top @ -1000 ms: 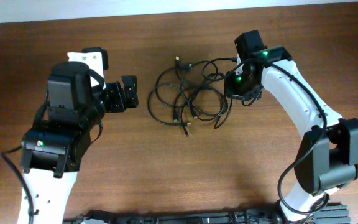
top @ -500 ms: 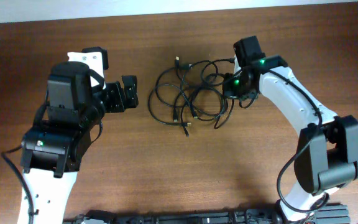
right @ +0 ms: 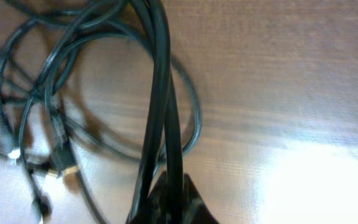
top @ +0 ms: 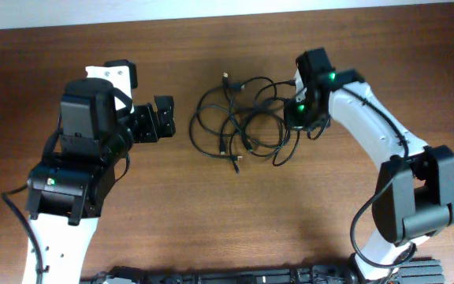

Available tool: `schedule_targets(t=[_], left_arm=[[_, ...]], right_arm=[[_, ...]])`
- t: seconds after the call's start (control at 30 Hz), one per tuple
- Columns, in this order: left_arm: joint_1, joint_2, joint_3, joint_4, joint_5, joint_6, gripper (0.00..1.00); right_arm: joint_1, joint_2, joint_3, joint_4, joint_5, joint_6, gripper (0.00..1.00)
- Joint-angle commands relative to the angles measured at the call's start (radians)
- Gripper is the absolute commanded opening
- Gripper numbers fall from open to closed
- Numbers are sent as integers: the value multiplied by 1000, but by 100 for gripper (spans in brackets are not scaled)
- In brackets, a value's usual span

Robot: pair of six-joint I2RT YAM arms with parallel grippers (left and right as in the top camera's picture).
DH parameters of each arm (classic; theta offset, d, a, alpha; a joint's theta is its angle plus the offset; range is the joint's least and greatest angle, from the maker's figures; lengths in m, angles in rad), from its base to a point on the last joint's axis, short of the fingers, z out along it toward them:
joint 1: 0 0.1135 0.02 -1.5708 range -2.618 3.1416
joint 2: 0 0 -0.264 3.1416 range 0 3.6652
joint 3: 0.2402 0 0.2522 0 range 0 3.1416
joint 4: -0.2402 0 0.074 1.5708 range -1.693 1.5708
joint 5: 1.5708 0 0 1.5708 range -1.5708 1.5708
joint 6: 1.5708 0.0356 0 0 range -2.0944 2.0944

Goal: Untangle cables
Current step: 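Lift the grasped cable with the right gripper and carry it off the table's right edge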

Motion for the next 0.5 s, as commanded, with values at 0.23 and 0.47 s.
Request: schedule_targets(t=[0.23,0.47], left_arm=[[6,2,12,2,-11,16,99],[6,2,12,2,-11,16,99]], right_arm=[[6,-23,931,-395,8,-90,4],[5,-24,1287,-428,-78,-89,4]])
